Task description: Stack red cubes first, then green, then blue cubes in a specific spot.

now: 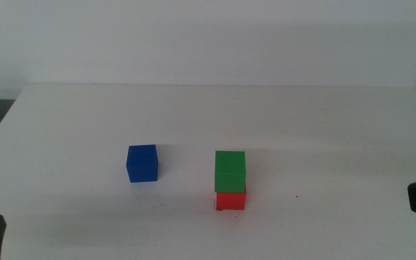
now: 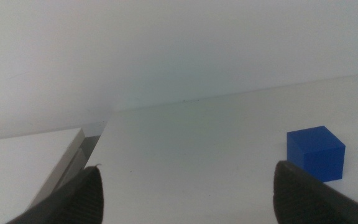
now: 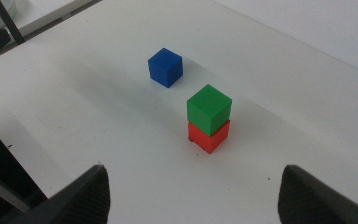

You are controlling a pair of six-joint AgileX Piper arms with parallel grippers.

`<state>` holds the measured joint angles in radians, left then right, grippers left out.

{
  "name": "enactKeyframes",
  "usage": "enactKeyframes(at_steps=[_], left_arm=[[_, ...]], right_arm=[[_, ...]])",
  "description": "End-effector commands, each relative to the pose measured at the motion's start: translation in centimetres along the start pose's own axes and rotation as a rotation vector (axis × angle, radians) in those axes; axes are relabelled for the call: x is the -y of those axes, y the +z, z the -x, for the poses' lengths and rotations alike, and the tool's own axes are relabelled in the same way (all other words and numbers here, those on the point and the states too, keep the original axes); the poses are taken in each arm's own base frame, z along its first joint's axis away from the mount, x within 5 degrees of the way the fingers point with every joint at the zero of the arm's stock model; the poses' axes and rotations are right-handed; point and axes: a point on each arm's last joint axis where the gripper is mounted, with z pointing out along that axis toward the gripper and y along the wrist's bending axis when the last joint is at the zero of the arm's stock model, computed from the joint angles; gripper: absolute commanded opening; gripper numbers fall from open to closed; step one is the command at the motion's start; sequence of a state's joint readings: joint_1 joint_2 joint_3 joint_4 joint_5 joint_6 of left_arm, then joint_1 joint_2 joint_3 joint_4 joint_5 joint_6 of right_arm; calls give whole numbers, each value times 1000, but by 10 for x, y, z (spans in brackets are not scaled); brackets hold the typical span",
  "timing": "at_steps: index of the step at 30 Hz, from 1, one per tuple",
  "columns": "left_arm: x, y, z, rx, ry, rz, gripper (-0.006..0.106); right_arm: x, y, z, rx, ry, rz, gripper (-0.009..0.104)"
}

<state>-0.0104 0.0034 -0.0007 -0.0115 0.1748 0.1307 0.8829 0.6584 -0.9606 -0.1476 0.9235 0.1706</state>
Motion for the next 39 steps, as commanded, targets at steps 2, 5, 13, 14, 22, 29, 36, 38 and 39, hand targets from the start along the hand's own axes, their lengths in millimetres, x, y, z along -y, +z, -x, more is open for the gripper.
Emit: enactKeyframes(at_steps=[2, 5, 13, 14, 22, 29, 36, 38, 39], left_arm=[[-1, -1, 5, -11, -6, -2, 94], [-2, 6, 44, -162, -84, -44, 94], [-2, 56, 146, -560, -194, -190, 94], [-1, 65, 150, -595, -209, -204, 94], [13, 130, 132, -853, -334, -274, 94], [46, 182, 143, -987, -282, -276, 94], [96, 245, 121, -1074, -207, -189, 94], [105, 262, 113, -1110, -212, -189, 94], [108, 271, 109, -1132, -207, -186, 94]], right_arm=[[1, -1, 0, 7, -10, -7, 93], [1, -1, 0, 7, -10, -7, 93], [1, -1, 0, 7, -10, -7, 93], [1, -1, 0, 7, -10, -7, 93], [1, -1, 0, 7, -10, -7, 93], [1, -1, 0, 7, -10, -7, 93], [1, -1, 0, 7, -10, -7, 93], [1, -1, 0, 7, -10, -7, 93], [1, -1, 0, 7, -10, -7, 93]])
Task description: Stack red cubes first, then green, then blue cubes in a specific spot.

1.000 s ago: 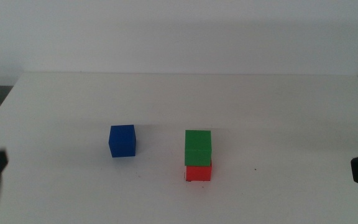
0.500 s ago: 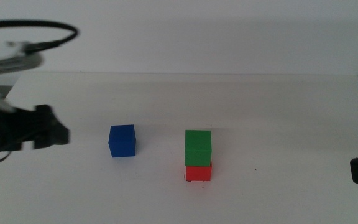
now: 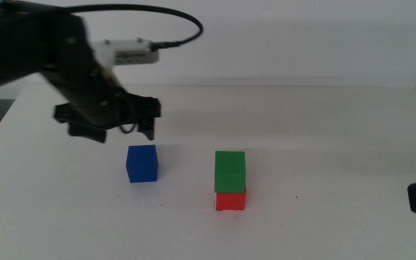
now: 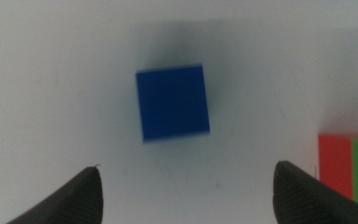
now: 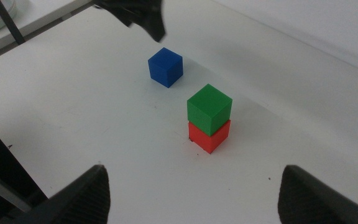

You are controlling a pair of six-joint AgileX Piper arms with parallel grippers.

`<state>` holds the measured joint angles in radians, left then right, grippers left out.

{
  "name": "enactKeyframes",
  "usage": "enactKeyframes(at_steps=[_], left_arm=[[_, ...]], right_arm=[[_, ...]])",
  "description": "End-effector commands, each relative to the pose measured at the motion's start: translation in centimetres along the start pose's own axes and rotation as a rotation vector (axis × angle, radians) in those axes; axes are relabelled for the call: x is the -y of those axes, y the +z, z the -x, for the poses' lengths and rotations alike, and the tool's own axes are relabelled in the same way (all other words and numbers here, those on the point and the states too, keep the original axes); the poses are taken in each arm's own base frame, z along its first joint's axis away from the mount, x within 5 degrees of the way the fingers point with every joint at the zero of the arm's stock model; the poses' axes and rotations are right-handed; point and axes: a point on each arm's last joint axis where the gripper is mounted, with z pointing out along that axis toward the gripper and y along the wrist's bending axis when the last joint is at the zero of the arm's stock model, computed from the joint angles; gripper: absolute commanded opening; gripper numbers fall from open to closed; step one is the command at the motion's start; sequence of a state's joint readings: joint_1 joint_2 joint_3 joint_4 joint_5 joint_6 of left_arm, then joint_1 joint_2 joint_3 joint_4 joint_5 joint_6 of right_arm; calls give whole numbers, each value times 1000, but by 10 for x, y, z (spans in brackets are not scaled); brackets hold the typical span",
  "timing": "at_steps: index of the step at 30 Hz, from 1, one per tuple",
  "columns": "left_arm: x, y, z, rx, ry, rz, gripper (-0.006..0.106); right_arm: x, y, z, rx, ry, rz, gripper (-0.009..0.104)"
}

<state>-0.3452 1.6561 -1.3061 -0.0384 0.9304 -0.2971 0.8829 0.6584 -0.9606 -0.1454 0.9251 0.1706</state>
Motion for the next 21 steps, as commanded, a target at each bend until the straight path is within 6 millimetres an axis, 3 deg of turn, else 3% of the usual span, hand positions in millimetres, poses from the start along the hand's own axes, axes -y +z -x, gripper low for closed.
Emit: enactKeyframes(at_steps=[1, 9, 21], left_arm=[[5, 15, 13, -19, -14, 8, 94], [5, 62, 33, -44, -6, 48, 94], [0, 110, 29, -122, -60, 34, 94]], right_arm=[[1, -1, 0, 9, -11, -8, 93], [1, -1, 0, 9, -11, -8, 93], [1, -1, 0, 9, -13, -10, 93]])
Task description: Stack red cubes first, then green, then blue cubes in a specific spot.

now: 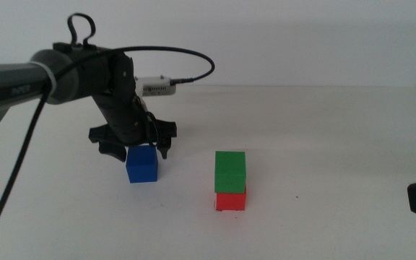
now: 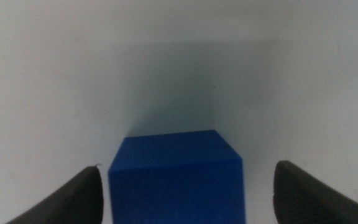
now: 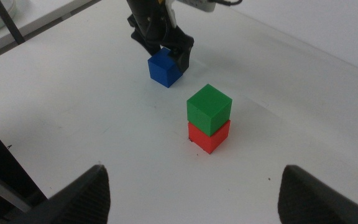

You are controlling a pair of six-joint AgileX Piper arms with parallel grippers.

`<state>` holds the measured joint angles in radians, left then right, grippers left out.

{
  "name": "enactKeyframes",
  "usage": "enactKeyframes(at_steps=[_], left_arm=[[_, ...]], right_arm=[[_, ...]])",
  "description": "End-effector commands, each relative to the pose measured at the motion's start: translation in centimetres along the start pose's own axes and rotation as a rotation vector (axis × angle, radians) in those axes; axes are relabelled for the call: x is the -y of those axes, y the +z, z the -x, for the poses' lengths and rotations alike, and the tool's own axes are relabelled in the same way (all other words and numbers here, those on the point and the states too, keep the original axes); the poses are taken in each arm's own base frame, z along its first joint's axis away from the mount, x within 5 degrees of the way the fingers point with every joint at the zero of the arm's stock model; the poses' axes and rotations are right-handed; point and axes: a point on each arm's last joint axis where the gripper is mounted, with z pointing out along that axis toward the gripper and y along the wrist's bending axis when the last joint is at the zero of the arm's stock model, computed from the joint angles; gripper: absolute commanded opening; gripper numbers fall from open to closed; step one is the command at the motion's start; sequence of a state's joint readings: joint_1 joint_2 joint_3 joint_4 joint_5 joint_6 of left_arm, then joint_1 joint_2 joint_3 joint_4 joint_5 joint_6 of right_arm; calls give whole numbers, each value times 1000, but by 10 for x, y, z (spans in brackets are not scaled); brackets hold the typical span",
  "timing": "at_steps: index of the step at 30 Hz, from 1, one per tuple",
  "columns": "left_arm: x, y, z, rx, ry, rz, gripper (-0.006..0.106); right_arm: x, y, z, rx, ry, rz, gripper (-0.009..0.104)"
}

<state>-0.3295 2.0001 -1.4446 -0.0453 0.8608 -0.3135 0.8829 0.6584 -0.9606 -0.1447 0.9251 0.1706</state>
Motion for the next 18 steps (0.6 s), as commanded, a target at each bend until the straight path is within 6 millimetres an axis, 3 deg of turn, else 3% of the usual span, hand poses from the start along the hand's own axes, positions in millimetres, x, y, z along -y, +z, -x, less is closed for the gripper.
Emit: enactKeyframes(at_steps=[1, 4, 7, 11, 14, 18], left_arm=[[1, 6, 2, -4, -18, -10, 94], [0, 13, 1, -19, -18, -4, 90], [-1, 15, 1, -25, -29, -1, 75], [-5, 4, -2, -74, -62, -23, 33], [-3, -22, -6, -58, -89, -16, 0], [22, -79, -22, 62, -53, 3, -2]], right_arm=[[1, -1, 0, 9, -13, -11, 93], [1, -1, 0, 9, -13, -11, 93], [1, -1, 0, 9, -13, -11, 93], [1, -1, 0, 9, -13, -11, 93], [1, -1, 0, 9, -13, -11, 93], [1, -1, 0, 9, -12, -9, 93]])
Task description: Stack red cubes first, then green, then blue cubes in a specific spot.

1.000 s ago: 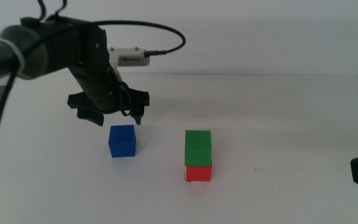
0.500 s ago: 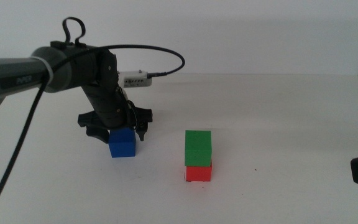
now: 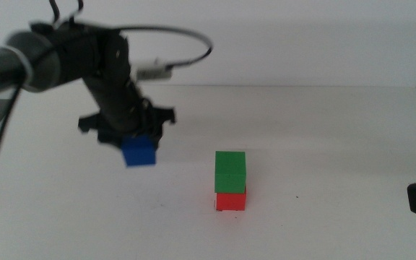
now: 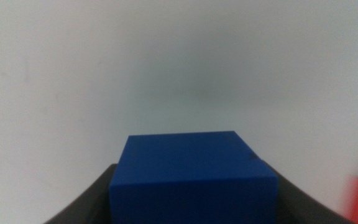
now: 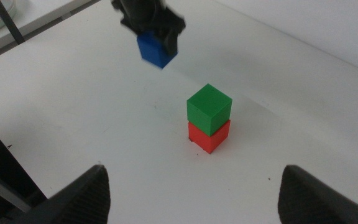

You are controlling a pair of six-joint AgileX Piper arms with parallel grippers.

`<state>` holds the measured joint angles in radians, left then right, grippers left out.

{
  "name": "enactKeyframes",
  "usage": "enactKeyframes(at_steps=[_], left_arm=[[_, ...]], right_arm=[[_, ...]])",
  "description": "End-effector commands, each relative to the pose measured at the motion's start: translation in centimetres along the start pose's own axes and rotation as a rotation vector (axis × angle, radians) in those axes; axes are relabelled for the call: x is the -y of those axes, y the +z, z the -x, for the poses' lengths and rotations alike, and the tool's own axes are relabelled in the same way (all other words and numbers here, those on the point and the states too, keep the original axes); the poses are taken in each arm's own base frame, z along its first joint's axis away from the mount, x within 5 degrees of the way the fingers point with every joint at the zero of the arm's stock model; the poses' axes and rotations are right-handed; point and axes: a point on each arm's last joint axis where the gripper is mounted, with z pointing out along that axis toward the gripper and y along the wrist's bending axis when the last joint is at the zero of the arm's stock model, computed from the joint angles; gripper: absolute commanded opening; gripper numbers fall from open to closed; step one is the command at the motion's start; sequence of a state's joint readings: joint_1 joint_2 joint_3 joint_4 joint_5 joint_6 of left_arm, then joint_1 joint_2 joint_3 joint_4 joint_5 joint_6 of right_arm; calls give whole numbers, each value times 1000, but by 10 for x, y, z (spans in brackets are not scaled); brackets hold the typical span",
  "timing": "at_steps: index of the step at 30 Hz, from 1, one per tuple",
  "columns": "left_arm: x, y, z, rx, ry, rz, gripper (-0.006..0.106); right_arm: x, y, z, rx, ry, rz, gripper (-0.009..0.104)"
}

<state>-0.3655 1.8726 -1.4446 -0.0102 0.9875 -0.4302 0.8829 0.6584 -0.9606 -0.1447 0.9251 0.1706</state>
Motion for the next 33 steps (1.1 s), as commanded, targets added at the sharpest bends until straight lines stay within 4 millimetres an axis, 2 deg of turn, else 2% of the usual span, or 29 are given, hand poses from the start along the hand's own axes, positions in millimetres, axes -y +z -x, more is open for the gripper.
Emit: enactKeyframes(at_steps=[1, 3, 6, 10, 13, 19, 33], left_arm=[[23, -39, -15, 87, 15, -20, -2], [45, -63, -29, 135, 28, -25, -2], [77, -84, -43, 122, 55, -22, -2], [116, -96, -50, 156, 138, -10, -2], [137, -90, -51, 180, 147, -8, -2], [147, -69, -51, 123, 130, -6, -2], [156, -43, -51, 75, 115, -20, -2]], right_arm=[[1, -1, 0, 9, -12, -9, 93], [1, -1, 0, 9, -12, -9, 93], [1, -1, 0, 9, -12, -9, 93], [1, -1, 0, 9, -12, -9, 93], [1, -1, 0, 9, -12, -9, 93], [1, -1, 0, 9, -12, -9, 93], [1, -1, 0, 9, -12, -9, 93]])
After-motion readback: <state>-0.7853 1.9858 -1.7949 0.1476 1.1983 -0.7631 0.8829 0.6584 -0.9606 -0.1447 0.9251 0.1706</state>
